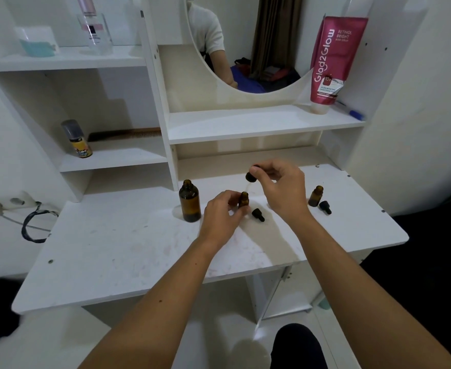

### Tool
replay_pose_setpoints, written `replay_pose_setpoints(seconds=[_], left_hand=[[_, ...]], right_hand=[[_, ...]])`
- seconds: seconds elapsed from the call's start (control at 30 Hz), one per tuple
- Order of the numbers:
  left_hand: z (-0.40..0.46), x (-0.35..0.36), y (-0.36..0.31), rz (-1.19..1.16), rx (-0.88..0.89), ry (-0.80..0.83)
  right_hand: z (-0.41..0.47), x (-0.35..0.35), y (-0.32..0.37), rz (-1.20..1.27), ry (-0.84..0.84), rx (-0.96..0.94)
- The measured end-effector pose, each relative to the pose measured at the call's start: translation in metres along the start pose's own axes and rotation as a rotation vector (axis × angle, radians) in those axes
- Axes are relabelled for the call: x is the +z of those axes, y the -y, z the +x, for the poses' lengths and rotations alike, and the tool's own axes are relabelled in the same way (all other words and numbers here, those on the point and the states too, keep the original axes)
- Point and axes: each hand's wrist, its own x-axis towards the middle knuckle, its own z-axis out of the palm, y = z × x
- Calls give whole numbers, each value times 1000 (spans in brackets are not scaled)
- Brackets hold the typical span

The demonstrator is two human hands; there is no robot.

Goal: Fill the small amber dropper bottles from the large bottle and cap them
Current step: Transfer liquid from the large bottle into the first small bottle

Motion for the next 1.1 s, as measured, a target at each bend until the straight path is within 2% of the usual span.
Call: replay_pose_setpoints(seconds=[0.63,0.77,1.1], left_hand=[[1,2,4,51,13,7],[2,3,4,47,-1,6],[-41,-34,6,-204,-127,-36]], right_hand=[[1,8,2,-14,100,107],[-2,7,7,-30,140,61],[0,-8,42,-12,-33,-95]])
